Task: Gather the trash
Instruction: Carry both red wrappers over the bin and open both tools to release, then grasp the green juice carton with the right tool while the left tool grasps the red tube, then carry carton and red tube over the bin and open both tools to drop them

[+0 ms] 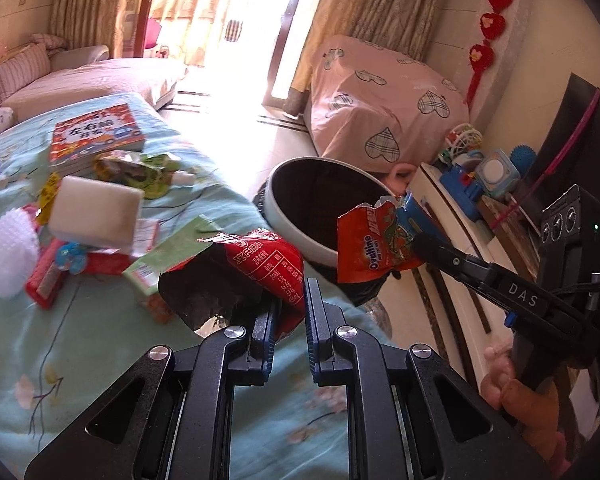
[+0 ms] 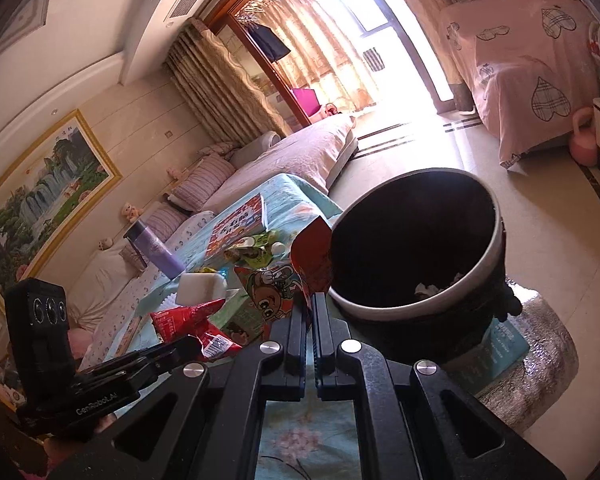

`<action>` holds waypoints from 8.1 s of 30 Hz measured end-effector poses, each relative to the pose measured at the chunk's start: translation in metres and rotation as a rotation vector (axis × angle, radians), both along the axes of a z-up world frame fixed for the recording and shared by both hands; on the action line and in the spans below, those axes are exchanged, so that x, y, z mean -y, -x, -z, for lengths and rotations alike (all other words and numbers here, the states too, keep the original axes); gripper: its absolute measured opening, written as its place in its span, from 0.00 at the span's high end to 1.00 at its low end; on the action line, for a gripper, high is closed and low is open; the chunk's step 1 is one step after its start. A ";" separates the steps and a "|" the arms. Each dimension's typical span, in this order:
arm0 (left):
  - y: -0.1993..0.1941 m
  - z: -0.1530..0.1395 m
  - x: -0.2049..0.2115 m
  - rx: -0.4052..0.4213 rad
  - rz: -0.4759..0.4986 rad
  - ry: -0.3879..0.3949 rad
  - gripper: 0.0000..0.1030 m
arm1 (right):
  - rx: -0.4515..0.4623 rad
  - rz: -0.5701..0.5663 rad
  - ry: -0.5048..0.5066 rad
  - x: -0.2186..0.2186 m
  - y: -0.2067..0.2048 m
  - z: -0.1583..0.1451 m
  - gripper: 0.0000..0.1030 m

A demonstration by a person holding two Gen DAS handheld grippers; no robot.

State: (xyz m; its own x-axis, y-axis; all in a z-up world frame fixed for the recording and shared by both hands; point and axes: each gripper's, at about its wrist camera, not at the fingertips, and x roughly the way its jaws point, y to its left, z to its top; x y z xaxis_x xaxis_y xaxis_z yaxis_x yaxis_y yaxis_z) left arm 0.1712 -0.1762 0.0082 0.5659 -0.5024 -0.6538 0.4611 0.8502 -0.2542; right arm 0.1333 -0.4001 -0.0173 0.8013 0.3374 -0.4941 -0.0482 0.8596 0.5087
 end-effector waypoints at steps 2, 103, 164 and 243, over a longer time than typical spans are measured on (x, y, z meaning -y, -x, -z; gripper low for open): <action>-0.001 -0.001 0.010 0.005 0.016 -0.004 0.89 | -0.003 0.019 0.002 0.008 0.000 0.001 0.98; -0.036 0.049 -0.185 -0.061 -0.344 -0.114 0.40 | -0.180 -0.166 0.153 -0.164 -0.075 0.041 0.14; -0.009 0.030 -0.102 -0.084 -0.116 -0.003 0.73 | -0.112 -0.090 0.089 -0.077 -0.054 0.015 0.66; -0.081 0.031 -0.062 -0.104 -0.190 -0.028 0.49 | -0.085 -0.043 0.059 -0.011 -0.064 0.010 0.42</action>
State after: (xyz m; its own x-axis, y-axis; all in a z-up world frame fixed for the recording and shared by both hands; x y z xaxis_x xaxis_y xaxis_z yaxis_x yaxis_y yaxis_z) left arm 0.2525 -0.1147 -0.0224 0.5770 -0.3743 -0.7259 0.2646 0.9265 -0.2674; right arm 0.1977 -0.3895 -0.0278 0.7410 0.3385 -0.5800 -0.0441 0.8863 0.4609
